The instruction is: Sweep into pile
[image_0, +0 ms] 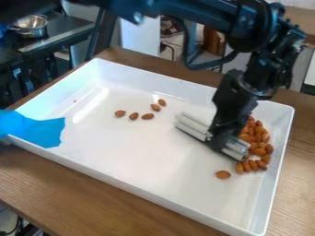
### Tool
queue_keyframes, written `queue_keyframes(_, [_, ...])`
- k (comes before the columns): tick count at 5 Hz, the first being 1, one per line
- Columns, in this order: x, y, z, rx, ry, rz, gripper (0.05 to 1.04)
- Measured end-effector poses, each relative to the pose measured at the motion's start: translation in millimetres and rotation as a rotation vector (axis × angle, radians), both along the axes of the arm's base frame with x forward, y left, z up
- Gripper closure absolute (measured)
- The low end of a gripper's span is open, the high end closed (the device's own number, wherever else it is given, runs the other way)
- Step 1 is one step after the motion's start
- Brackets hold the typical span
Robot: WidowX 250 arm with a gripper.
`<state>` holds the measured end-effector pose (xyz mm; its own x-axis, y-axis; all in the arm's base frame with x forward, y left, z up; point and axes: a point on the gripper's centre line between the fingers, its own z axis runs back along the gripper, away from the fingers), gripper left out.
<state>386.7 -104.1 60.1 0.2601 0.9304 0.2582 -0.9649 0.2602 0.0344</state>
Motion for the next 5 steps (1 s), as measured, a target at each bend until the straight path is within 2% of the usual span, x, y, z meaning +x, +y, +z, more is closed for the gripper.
queue_keyframes(1, [20.5, -14.2, 5.0, -0.013, -0.024, 0.014, 0.705])
queue_keyframes(2, [24.5, -16.5, 11.9, -0.017, -0.032, 0.002, 0.705])
queue_keyframes(3, [11.9, -2.7, 24.6, -0.023, -0.027, -0.082, 0.705])
queue_keyframes(4, [-0.1, 41.7, 79.3, -0.028, -0.114, -0.232, 0.705])
queue_keyframes(5, [-18.7, 86.0, 104.3, -0.051, -0.144, -0.415, 0.705])
